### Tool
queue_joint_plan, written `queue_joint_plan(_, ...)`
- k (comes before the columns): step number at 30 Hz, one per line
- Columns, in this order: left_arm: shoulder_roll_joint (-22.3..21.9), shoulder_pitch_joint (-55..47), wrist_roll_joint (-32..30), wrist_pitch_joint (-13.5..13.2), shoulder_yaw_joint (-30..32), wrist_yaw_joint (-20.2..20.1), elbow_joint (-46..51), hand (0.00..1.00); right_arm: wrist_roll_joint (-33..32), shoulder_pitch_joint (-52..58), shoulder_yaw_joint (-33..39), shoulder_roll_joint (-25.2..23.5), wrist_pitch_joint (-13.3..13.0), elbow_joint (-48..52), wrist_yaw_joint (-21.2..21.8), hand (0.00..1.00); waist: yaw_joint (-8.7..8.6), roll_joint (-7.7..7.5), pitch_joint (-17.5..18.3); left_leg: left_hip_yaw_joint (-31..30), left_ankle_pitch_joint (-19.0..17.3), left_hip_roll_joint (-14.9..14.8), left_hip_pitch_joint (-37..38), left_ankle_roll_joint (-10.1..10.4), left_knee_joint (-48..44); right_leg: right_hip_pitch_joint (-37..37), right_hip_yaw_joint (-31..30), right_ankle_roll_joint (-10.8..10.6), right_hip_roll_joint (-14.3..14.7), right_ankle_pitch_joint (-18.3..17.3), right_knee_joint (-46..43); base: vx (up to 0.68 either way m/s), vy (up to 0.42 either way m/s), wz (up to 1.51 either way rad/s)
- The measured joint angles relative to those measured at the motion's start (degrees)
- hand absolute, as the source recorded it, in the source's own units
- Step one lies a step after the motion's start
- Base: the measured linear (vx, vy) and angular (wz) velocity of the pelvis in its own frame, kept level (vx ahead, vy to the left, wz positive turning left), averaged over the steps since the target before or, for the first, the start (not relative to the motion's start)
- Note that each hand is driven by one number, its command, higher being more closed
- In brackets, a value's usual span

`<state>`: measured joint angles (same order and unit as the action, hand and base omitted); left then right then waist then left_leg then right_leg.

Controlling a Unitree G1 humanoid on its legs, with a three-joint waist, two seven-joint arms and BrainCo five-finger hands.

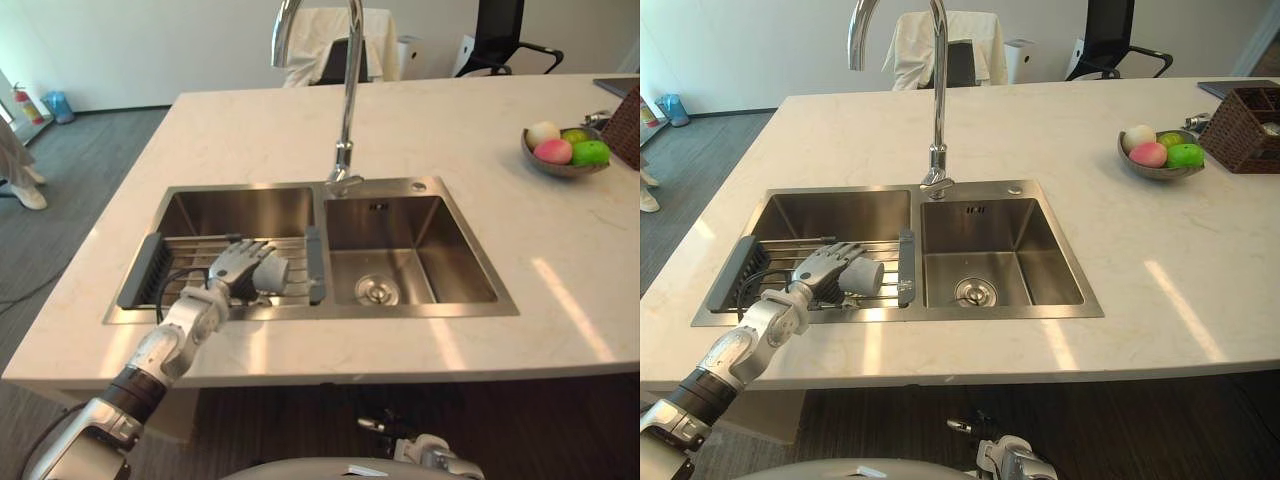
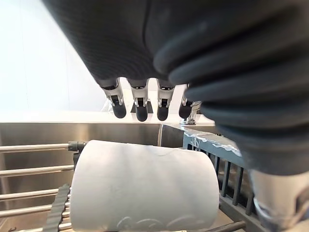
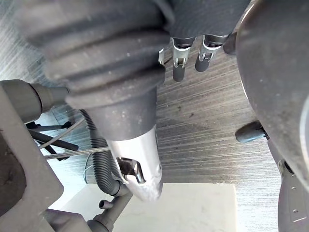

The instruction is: Walk over to the sink, pick up the cup, carry it to the dishwasher, place the cup inside the dishwasher, then close the dishwasher door

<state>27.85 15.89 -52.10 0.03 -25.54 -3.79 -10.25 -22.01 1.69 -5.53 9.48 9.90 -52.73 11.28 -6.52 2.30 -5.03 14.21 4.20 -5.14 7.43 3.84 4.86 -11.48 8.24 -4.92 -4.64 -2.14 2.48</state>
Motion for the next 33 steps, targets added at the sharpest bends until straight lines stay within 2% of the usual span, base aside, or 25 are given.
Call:
queue_joint_plan(9,-0.38,0.03,-1.03,4.49,-2.2,-0.3,-0.87,0.0,1.15,-0.31,-0.06,0.01,0.02,-0.1,0.02,0.0,-0.27,0.01,0.0,1.46,-0.47,-0.05,0.69,0.08,0.02,-0.16,-1.32,-0.04,0.02,0.18,0.42,0.0,-0.004,-0.06)
queue_joint_plan(15,-1.56,0.12,-1.07,7.27,-2.26,-0.54,-2.77,0.0,1.74,-0.82,-0.05,-0.11,0.35,-0.24,0.04,0.0,-1.13,0.01,0.0,1.61,-0.59,-0.01,0.69,0.06,0.02,-0.19,-1.49,-0.09,-0.01,0.32,0.74,0.0,-0.001,-0.02)
queue_joint_plan(21,-1.55,1.39,-1.07,8.68,-2.35,-0.69,-4.53,0.0,2.13,-0.88,-0.03,-0.16,0.44,-0.25,0.52,0.0,-1.33,0.01,0.01,2.01,-0.6,-0.03,0.69,0.07,0.02,-0.09,-1.74,-0.05,0.0,0.46,0.81,-0.01,-0.003,-0.02)
queue_joint_plan(25,-1.48,3.05,-1.37,9.58,-2.34,-2.15,-4.54,0.0,2.14,-0.9,-0.02,-0.16,0.53,-0.25,0.7,0.0,-1.26,0.04,0.02,2.94,-0.66,-0.08,0.68,0.05,0.03,0.44,-2.72,-0.05,0.02,0.75,0.84,-0.01,-0.006,-0.11)
queue_joint_plan(33,-1.38,6.44,-3.29,9.52,-2.2,-2.91,-6.77,0.0,2.17,-0.89,0.1,-0.29,0.54,-0.23,0.78,0.0,-1.82,0.08,0.04,3.03,-0.74,-0.08,0.52,0.01,0.03,0.71,-2.97,-0.05,0.01,0.89,1.05,0.0,-0.001,-0.02)
